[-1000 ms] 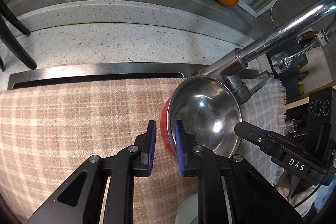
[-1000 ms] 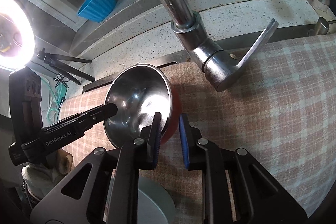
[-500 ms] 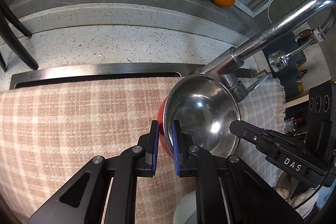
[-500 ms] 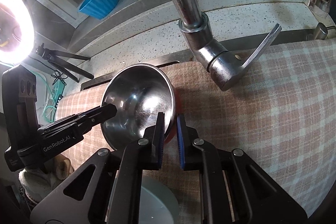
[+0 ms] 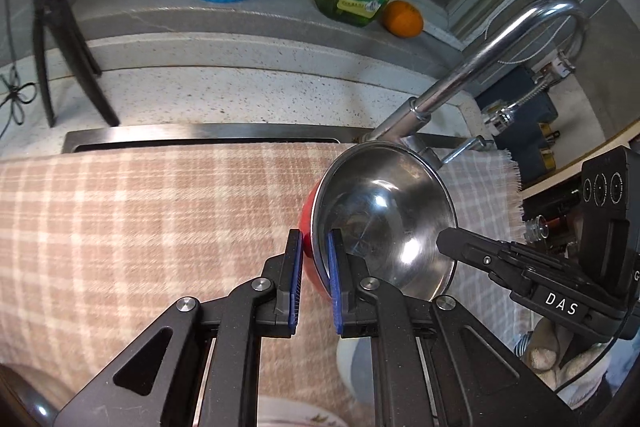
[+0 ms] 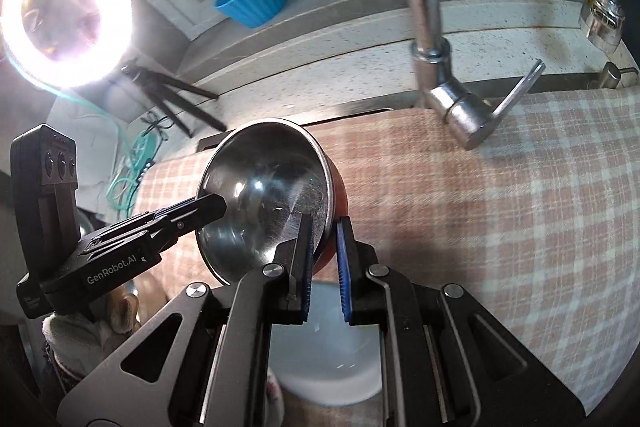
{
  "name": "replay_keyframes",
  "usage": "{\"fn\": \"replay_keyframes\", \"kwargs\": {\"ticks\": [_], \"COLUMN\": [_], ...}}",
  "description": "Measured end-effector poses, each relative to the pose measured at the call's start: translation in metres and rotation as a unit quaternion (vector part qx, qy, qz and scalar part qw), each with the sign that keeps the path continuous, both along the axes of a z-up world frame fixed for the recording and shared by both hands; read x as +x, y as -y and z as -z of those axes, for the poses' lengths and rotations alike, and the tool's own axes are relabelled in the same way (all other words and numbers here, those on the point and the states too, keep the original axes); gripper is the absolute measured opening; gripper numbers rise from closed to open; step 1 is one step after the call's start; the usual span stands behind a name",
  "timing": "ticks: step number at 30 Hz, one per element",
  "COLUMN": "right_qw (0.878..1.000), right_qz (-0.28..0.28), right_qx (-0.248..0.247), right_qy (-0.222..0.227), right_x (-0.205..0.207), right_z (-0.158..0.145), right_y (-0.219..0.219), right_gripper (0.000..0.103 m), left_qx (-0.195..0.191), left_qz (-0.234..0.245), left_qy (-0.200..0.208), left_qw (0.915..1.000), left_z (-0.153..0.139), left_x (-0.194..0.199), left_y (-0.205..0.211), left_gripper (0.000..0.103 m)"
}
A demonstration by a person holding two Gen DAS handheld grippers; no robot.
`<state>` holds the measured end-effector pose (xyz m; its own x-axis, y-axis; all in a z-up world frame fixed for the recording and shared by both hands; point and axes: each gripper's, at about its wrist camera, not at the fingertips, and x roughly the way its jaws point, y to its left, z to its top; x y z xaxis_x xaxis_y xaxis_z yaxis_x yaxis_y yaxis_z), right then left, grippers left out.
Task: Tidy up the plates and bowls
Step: 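Carry the red-bottomed bowl and lower it into the large steel bowl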
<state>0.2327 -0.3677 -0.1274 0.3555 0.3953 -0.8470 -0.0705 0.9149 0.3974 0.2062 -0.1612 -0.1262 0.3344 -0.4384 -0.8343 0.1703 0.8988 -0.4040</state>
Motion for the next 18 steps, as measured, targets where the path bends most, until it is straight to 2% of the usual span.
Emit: {"fn": "replay_keyframes", "kwargs": {"ticks": [12, 18], "right_qw": [0.999, 0.998], "right_qz": [-0.033, -0.059], "right_qx": [0.013, 0.012], "right_qy": [0.018, 0.023], "right_x": [-0.035, -0.058], "right_z": [-0.024, -0.029], "right_y": [-0.052, -0.086], "right_gripper": [0.011, 0.011], "left_qx": [-0.001, 0.0], "left_qz": [-0.024, -0.043], "left_qy": [0.029, 0.031], "left_qw": [0.9993, 0.9986], "left_z": [-0.028, -0.032], "left_x": [-0.044, -0.071], "left_y": [-0.048, -0.077], "left_gripper": [0.011, 0.011]}}
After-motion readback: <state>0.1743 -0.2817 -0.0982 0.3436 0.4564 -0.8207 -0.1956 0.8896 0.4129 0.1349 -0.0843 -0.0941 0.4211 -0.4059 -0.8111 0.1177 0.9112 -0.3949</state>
